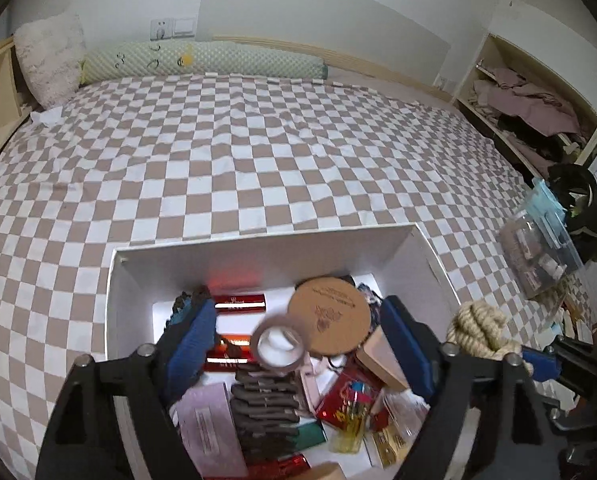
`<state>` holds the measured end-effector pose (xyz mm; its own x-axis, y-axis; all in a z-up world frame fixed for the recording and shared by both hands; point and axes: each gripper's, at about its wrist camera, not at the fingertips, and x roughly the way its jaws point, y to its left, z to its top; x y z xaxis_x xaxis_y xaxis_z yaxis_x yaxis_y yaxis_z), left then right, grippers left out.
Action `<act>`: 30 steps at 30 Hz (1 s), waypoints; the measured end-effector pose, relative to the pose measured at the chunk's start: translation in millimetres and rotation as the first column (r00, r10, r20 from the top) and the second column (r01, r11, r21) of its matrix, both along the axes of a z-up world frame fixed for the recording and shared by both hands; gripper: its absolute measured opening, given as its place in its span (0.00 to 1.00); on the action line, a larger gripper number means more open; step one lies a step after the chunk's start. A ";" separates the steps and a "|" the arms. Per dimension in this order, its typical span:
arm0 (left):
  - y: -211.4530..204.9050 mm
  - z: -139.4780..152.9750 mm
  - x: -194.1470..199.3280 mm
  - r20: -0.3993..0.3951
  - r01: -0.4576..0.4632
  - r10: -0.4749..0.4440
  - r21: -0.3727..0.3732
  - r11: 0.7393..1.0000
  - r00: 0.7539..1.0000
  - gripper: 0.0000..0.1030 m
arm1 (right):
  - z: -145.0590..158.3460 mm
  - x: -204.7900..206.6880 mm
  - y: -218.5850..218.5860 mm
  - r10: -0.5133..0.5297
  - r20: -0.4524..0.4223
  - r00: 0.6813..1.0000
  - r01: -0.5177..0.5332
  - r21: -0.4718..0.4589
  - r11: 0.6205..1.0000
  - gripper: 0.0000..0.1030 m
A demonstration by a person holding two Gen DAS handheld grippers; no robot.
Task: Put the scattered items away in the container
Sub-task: 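Lower the tape roll into the box and open the left tool while the right tool releases the rope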
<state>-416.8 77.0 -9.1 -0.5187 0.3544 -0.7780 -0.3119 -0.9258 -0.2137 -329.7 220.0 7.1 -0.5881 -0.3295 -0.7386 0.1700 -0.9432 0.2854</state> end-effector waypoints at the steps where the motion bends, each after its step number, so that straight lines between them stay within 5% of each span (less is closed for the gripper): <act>1: -0.4 -0.3 -0.7 -0.001 0.001 -0.001 -0.004 1.000 1.000 0.82 | -1.1 -2.2 -1.3 0.003 0.004 1.000 -0.003 0.003 1.000 0.34; 21: -75.0 5.9 -2.2 -0.013 -0.101 0.101 0.034 0.994 0.995 0.82 | -29.9 -64.9 -45.8 0.034 0.102 0.994 -0.043 0.087 0.995 0.34; 22: -75.4 4.2 -2.9 -0.009 -0.101 0.101 0.032 0.994 0.995 0.82 | -33.7 -69.6 -46.2 0.030 0.119 0.992 -0.039 0.082 0.996 0.39; 25: -76.5 -0.8 -4.6 0.009 -0.099 0.099 0.031 0.995 0.995 0.82 | -44.1 -74.0 -45.2 -0.017 0.146 0.989 0.005 0.083 0.997 1.00; 30: -70.8 -1.4 -1.9 0.012 -0.076 0.076 0.032 0.997 0.997 0.82 | -42.7 -63.1 -47.6 -0.007 0.108 0.994 -0.007 0.129 0.992 1.00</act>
<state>-418.7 6.2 -10.5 -0.5370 0.3395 -0.7722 -0.2388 -0.9392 -0.2468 -392.8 172.4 -35.6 -0.5025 -0.2273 -0.8342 0.1446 -0.9733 0.1782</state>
